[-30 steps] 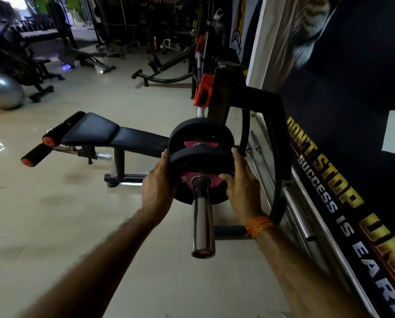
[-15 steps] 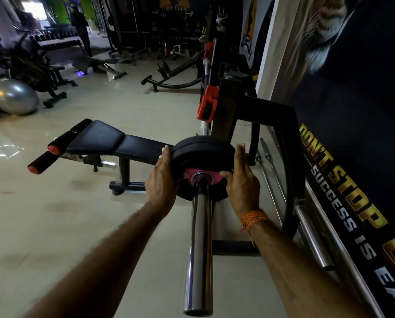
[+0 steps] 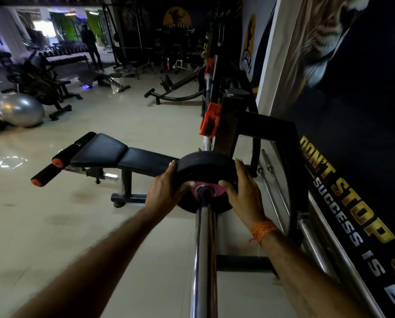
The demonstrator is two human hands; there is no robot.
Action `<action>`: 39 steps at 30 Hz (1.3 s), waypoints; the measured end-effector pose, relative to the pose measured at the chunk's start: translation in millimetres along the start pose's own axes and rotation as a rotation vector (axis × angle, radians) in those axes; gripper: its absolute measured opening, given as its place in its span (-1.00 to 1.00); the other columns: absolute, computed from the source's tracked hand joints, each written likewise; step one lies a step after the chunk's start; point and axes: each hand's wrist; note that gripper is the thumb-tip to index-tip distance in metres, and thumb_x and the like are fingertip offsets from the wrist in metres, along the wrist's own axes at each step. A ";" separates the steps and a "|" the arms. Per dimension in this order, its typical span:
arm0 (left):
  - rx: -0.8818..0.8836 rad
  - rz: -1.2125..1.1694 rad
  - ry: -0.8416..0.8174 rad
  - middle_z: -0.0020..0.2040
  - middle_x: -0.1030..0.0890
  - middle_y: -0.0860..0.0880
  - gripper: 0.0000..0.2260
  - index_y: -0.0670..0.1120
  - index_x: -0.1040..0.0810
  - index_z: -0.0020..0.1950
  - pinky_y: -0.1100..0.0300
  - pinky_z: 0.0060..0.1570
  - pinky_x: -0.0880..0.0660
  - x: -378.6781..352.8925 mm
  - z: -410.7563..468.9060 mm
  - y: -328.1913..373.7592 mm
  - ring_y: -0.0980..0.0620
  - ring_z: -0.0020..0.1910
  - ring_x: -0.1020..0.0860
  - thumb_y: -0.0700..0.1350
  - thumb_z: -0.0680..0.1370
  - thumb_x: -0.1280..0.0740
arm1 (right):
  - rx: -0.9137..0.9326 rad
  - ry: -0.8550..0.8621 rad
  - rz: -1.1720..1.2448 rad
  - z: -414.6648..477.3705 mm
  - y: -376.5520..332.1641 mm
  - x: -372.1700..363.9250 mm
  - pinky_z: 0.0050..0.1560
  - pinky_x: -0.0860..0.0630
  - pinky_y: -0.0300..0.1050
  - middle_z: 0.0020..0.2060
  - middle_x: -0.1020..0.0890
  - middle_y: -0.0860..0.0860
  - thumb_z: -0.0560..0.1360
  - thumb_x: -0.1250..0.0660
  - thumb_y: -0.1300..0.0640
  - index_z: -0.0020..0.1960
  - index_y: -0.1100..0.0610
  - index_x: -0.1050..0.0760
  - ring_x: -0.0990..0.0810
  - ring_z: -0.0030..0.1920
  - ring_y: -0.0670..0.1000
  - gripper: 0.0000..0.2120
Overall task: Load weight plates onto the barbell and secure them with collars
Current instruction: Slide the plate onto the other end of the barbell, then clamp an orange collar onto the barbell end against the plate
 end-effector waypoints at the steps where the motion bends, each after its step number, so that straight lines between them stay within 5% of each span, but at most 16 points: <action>1: -0.033 -0.047 -0.051 0.17 -0.63 -0.15 -0.30 -0.10 -0.20 0.58 0.09 -0.05 -0.63 9.2 2.8 -0.2 -0.11 0.09 -0.66 0.28 0.58 -0.20 | 0.006 -0.025 0.015 2.7 -7.4 4.4 0.44 -0.40 0.14 0.62 -0.17 0.07 0.58 -0.21 -0.24 0.64 -0.01 -0.05 -0.22 0.58 0.13 -0.26; 6: 0.054 -0.212 -0.070 0.47 -0.45 -0.20 -0.29 -0.09 -0.23 0.60 -0.03 0.32 -0.45 37.1 68.6 5.3 -0.14 0.39 -0.49 0.32 0.58 -0.17 | -0.066 -0.157 0.132 45.7 -52.7 21.7 0.45 -0.30 -0.09 0.54 -0.35 -0.03 0.62 -0.14 -0.30 0.55 -0.09 -0.31 -0.30 0.54 -0.01 -0.44; 14: 0.176 -0.394 -0.266 0.49 -0.40 -0.23 -0.03 -0.20 -0.23 0.57 -0.12 0.33 -0.48 21.3 176.2 14.0 -0.20 0.35 -0.49 0.45 0.40 -0.33 | -0.122 -0.239 0.140 56.7 -60.0 15.7 0.38 -0.35 -0.11 0.48 -0.42 -0.12 0.59 -0.23 -0.25 0.48 -0.21 -0.38 -0.37 0.47 -0.08 -0.53; 18: 0.239 -0.656 -0.362 0.25 -0.45 -0.20 -0.32 -0.21 -0.39 0.40 -0.10 0.31 -0.46 2.9 209.4 22.2 -0.11 0.19 -0.51 0.24 0.49 -0.41 | -0.162 -0.248 0.151 59.2 -58.6 18.4 0.41 -0.30 -0.14 0.48 -0.39 -0.20 0.59 -0.27 -0.23 0.47 -0.24 -0.40 -0.33 0.47 -0.15 -0.54; 21: 0.228 -0.760 -0.490 0.42 -0.44 -0.19 -0.14 -0.22 -0.24 0.53 -0.09 0.32 -0.46 -8.7 229.7 16.7 -0.16 0.36 -0.47 0.24 0.44 -0.47 | -0.183 -0.261 0.130 60.8 -56.6 18.4 0.43 -0.30 -0.12 0.47 -0.40 -0.22 0.59 -0.28 -0.22 0.46 -0.26 -0.39 -0.34 0.46 -0.16 -0.55; 26: 0.200 -0.823 -0.508 0.22 -0.63 -0.14 -0.22 -0.19 -0.43 0.41 0.14 0.06 -0.58 -21.1 247.8 7.3 -0.06 0.16 -0.64 0.19 0.34 -0.57 | -0.204 -0.283 0.125 61.1 -57.3 18.9 0.26 -0.24 -0.36 0.49 -0.38 -0.20 0.59 -0.27 -0.23 0.48 -0.25 -0.37 -0.32 0.46 -0.19 -0.54; 29: 0.197 -0.800 -0.442 0.16 -0.66 -0.13 -0.32 -0.19 -0.50 0.35 0.20 -0.05 -0.58 -22.4 252.2 4.6 -0.04 0.10 -0.66 0.12 0.37 -0.58 | -0.213 -0.281 0.127 59.6 -59.0 19.8 0.35 -0.25 -0.23 0.51 -0.36 -0.18 0.58 -0.27 -0.26 0.48 -0.28 -0.36 -0.31 0.49 -0.15 -0.53; 33: 0.175 -0.829 -0.401 0.15 -0.66 -0.13 -0.42 -0.18 -0.51 0.32 0.09 0.16 -0.58 -1.5 252.1 3.4 -0.03 0.10 -0.66 0.06 0.41 -0.56 | -0.222 -0.292 0.122 60.8 -60.7 20.3 0.46 -0.30 -0.07 0.54 -0.33 -0.14 0.58 -0.26 -0.27 0.49 -0.28 -0.34 -0.31 0.50 -0.08 -0.51; 39: 0.041 -0.833 -0.365 0.16 -0.67 -0.08 -0.42 -0.13 -0.51 0.35 0.12 0.19 -0.55 60.7 215.1 11.7 0.01 0.12 -0.66 0.08 0.42 -0.52 | -0.232 -0.312 0.091 60.9 -62.8 20.6 0.49 -0.29 -0.01 0.55 -0.32 -0.12 0.51 -0.25 -0.37 0.47 -0.33 -0.33 -0.29 0.53 -0.05 -0.45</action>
Point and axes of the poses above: each hand's wrist, its own z-axis towards the middle knuckle, its own x-axis out of the back of the hand, y = z × x
